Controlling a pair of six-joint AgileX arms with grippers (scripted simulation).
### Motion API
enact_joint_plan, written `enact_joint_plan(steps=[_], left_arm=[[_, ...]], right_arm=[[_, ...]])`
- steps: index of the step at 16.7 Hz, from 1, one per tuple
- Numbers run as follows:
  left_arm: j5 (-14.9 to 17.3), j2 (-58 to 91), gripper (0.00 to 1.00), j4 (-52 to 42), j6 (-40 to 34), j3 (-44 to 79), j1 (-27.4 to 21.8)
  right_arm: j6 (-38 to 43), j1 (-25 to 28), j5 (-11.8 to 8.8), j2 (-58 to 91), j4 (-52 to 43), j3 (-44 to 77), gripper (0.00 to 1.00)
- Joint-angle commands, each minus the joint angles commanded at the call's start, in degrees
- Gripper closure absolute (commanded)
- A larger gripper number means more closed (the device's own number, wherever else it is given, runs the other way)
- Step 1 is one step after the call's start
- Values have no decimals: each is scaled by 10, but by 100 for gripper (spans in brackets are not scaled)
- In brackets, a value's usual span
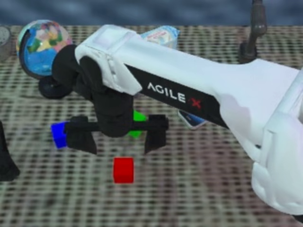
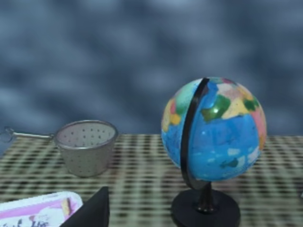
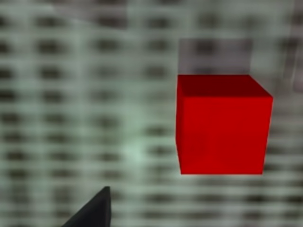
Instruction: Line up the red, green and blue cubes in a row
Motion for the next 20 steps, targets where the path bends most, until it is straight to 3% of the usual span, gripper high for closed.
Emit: enact_joint_plan(steps=[5,9,15,20], left_arm=[[1,15,0,-9,0,15,-5],[2,106,0,-66,3,105,-31],[1,396,0,-219,12,363,-95],[0,721,0,-378,23,614,-159]], right_arm=[[-10,-9,5,-15,10,-16,0],[-62,-50,32,-120,66,-106,0],[-187,-166,74,-444,215,-370,0],[-308,-288,82,-781,372,-674,0]])
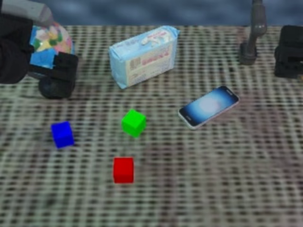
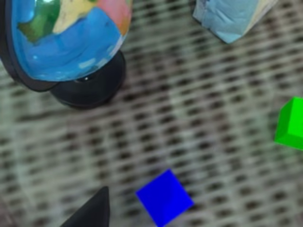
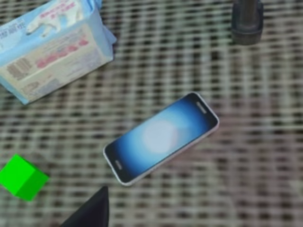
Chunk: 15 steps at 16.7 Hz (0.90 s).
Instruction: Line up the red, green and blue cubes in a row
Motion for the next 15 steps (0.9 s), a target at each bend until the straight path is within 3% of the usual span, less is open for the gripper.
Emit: enact_joint_plan(steps=[4,8,15], left_arm=[[0,250,0,-124,7,189,-50],[1,437,0,-223,13,347,-92],[2,622,0,-316,18,529,-136]], right_arm=[[-89,-92,-15,-248,130,-245,0],[-159,-164,-45,-438,251,-443,0],[-222,-235,-97,-628,400,-630,0]])
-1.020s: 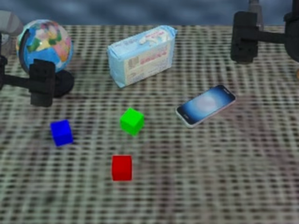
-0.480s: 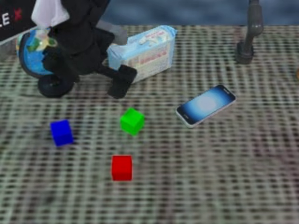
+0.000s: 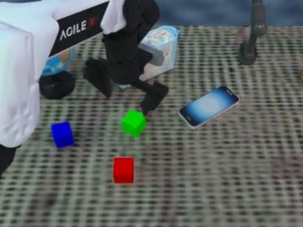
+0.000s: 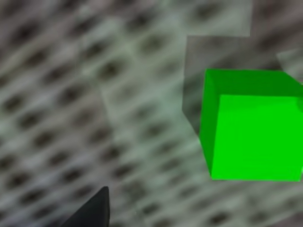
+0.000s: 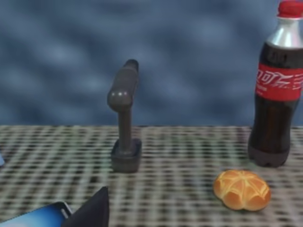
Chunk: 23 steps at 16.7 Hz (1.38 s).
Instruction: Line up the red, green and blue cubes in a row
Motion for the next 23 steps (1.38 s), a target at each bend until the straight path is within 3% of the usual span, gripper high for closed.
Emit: enact_joint_plan(steps=[7,14,19,23], left_arm=[[0,14,0,-4,1,11,-1],[1,54,0,125,2,-73,-2],[1,62,0,142,2,-86,-2],[1,62,30,142,2,-86,-2]], right_arm=[[-3,-4,-4,-13,10,-11,0],[-3,-4,-4,-13,10,-11,0],[-3,-4,-4,-13,10,-11,0],[-3,-4,-4,-13,10,-11,0]])
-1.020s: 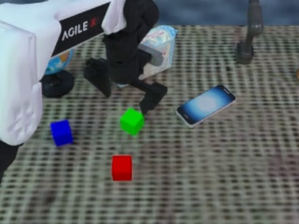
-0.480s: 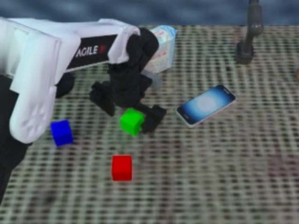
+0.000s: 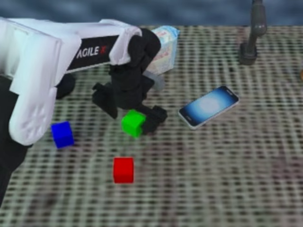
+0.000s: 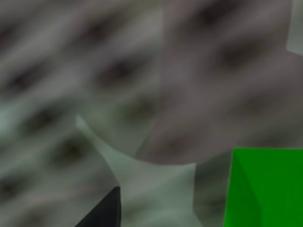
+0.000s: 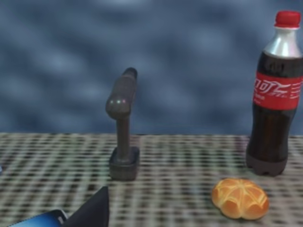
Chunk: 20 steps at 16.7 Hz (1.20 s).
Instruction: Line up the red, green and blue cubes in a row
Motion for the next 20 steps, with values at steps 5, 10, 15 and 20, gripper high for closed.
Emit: enact_joint_plan(steps=[5,10,15,20], left_arm=[[0,0,68,0,0,0,0],[0,0,100,0,0,0,0],[0,0,100,0,0,0,0],[0,-10,100,-12,0,10,1]], right_arm=[[0,0,0,0,0,0,0],[0,0,0,0,0,0,0],[0,0,0,0,0,0,0],[0,0,0,0,0,0,0]])
